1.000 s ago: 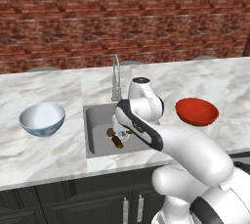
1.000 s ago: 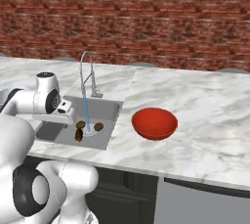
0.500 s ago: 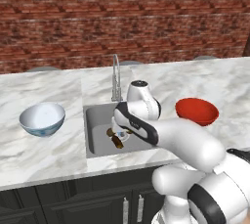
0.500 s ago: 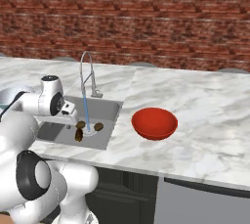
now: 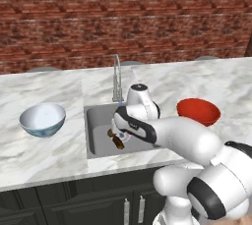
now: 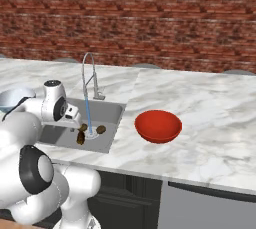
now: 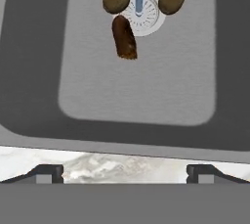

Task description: Pick the kiwis from the sink and place them in one bowl. Place the sweet potato in the other bowl. Then turn off the sink faucet.

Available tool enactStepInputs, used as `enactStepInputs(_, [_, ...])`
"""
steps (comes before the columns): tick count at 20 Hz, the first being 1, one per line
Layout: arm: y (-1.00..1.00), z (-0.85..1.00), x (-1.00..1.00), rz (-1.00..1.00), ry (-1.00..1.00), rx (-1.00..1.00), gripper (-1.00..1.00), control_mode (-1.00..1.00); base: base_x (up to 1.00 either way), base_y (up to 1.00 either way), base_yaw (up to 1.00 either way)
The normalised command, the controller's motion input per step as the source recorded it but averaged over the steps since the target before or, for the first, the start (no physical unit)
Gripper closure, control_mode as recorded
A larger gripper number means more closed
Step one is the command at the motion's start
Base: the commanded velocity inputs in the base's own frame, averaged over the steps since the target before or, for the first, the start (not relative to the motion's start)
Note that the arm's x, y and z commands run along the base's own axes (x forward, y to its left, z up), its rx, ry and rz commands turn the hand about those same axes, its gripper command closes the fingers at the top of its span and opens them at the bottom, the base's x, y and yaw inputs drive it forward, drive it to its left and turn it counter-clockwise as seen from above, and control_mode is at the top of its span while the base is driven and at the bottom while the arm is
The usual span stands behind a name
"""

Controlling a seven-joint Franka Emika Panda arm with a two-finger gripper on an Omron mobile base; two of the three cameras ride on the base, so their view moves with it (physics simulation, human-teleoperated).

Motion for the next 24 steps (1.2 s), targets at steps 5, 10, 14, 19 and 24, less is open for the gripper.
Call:
enactStepInputs(5, [0.07,-0.09,0.21,0.00,0.00,0.00,-1.00,-1.00,0.00,0.00,0.00])
enactStepInputs(10, [0.07,-0.08,0.20,-0.01,0.03,0.00,-1.00,-1.00,0.00,0.00,0.00])
enactStepInputs(14, [0.06,-0.14,0.18,-0.02,0.06,0.00,-1.00,-1.00,0.00,0.00,0.00])
enactStepInputs(19, [0.01,-0.18,0.14,-0.02,0.02,0.00,-1.00,-1.00,0.00,0.00,0.00])
enactStepInputs(24, [0.01,-0.18,0.13,0.00,0.00,0.00,-1.00,-1.00,0.00,0.00,0.00])
